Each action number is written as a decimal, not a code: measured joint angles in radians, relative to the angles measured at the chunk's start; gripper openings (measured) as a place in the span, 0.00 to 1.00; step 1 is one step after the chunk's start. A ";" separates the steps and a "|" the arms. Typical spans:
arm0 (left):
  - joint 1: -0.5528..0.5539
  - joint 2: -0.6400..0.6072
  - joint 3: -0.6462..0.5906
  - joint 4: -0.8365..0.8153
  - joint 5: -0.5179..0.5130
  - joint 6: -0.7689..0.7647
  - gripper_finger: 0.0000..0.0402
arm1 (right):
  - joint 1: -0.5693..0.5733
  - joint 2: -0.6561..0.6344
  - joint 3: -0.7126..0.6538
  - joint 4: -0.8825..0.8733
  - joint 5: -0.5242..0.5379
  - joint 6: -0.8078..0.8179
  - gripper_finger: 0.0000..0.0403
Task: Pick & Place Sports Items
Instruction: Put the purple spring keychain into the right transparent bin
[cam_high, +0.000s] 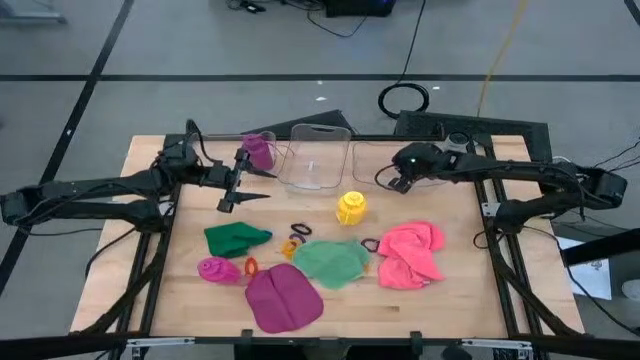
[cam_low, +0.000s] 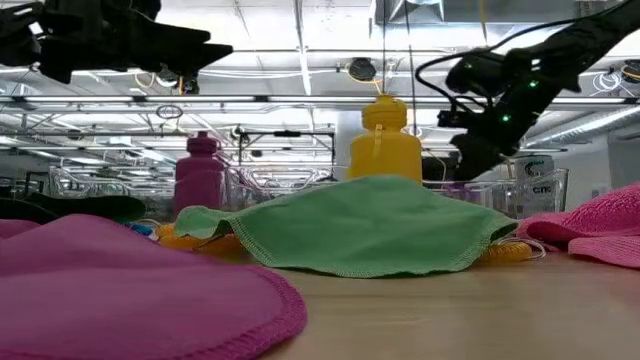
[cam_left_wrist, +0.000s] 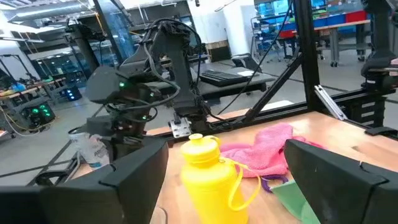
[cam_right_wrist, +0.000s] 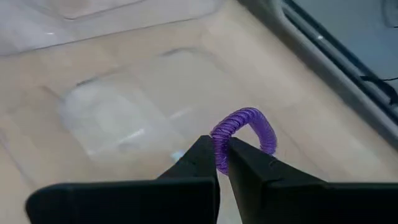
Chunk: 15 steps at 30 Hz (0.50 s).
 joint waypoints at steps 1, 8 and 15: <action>0.000 0.000 0.000 0.000 0.000 0.000 0.67 | -0.004 0.000 0.000 -0.001 -0.011 0.006 0.00; 0.000 0.001 0.000 0.000 0.000 0.003 0.67 | -0.029 0.000 0.000 -0.027 -0.013 0.045 0.00; 0.000 0.001 0.000 0.001 0.000 0.004 0.67 | -0.031 0.000 0.000 -0.027 -0.013 0.083 0.00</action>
